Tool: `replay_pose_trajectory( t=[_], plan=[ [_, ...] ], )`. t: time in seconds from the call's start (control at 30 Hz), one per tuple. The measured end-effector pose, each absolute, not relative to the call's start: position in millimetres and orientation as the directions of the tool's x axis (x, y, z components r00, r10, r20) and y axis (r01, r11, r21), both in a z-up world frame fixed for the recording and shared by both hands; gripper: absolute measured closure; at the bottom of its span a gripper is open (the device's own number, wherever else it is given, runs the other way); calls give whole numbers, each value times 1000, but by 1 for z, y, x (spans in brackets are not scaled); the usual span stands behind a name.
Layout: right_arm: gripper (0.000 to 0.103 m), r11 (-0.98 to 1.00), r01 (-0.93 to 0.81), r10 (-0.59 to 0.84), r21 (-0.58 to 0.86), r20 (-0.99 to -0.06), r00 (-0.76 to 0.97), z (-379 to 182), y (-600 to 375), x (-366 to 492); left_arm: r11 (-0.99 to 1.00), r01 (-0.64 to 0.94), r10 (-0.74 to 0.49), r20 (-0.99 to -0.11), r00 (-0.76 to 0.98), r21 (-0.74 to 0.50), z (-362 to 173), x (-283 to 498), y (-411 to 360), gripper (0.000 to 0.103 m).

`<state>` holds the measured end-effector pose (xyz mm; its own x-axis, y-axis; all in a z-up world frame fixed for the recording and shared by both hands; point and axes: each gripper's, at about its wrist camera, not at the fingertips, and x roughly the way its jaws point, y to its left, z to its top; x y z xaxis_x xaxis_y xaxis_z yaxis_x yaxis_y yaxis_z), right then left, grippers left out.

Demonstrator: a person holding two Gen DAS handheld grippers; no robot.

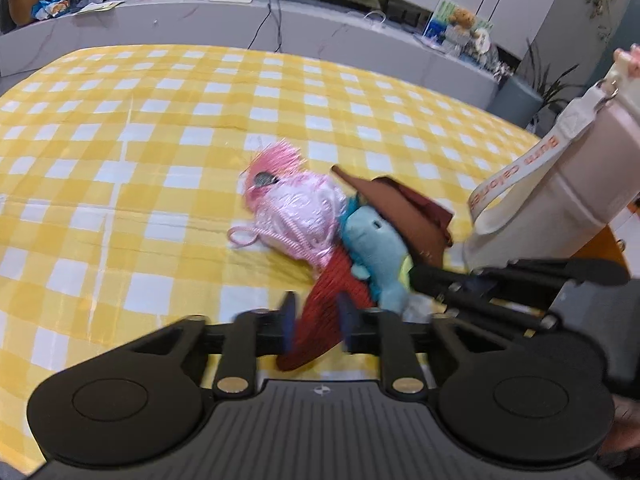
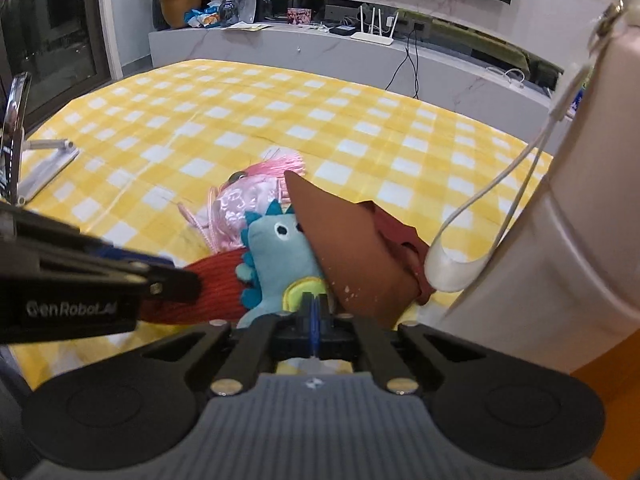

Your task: Organize soft objects

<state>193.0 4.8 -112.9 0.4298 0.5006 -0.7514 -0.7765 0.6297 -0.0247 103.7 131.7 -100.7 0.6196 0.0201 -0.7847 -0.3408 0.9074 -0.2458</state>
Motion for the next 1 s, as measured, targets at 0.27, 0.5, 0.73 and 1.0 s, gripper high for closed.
replay_pose_trajectory(
  t=[0.27, 0.5, 0.73, 1.0],
  plan=[
    [96, 534, -805, 478, -260, -692, 541, -110, 7, 172, 904, -334, -5, -787, 617, -268, -105, 113, 134, 56],
    [73, 500, -787, 429, -362, -686, 588, -127, 7, 175, 912, -316, -15, -792, 611, -260, -108, 118, 128, 56],
    [99, 512, -789, 409, -340, -711, 571, -137, 12, 186, 926, -292, -14, -794, 608, -241, -109, 120, 124, 92],
    [103, 568, -788, 478, -236, -685, 550, -107, -4, 171, 922, -237, -73, -738, 671, -306, -95, 107, 120, 100]
  ],
)
